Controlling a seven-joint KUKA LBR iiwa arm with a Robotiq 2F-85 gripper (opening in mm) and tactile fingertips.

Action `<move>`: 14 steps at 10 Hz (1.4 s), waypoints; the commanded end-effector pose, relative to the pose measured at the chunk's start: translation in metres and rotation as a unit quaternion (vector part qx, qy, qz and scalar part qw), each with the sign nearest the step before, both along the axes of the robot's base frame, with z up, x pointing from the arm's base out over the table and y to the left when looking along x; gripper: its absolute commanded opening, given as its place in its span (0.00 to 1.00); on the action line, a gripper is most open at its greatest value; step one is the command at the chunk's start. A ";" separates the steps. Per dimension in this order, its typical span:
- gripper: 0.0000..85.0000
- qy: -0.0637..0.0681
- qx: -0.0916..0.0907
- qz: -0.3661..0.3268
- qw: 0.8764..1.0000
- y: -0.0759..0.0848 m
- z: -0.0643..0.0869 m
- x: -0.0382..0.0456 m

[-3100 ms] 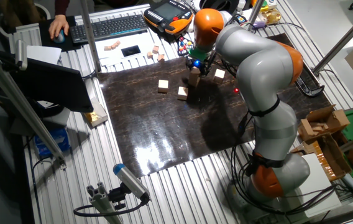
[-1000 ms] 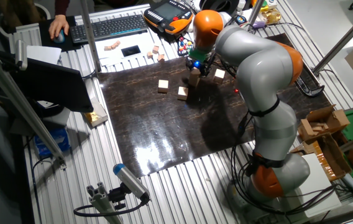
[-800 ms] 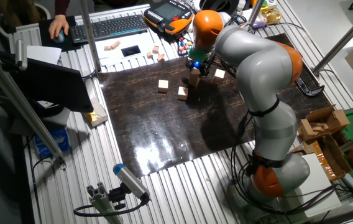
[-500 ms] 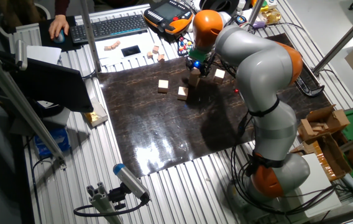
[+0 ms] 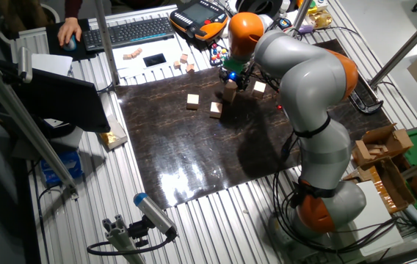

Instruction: Stack the blocks in a vertical line of five

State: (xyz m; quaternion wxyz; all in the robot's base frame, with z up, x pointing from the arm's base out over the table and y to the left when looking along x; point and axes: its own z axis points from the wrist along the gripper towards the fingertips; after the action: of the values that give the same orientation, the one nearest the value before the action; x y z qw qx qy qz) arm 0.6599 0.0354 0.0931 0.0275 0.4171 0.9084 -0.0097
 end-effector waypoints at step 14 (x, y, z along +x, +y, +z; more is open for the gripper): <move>0.73 0.002 -0.003 0.069 0.998 0.003 -0.001 -0.0013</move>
State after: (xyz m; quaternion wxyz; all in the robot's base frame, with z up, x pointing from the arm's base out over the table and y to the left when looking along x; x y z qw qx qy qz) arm 0.6586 0.0381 0.0925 0.0271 0.3528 0.9352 -0.0118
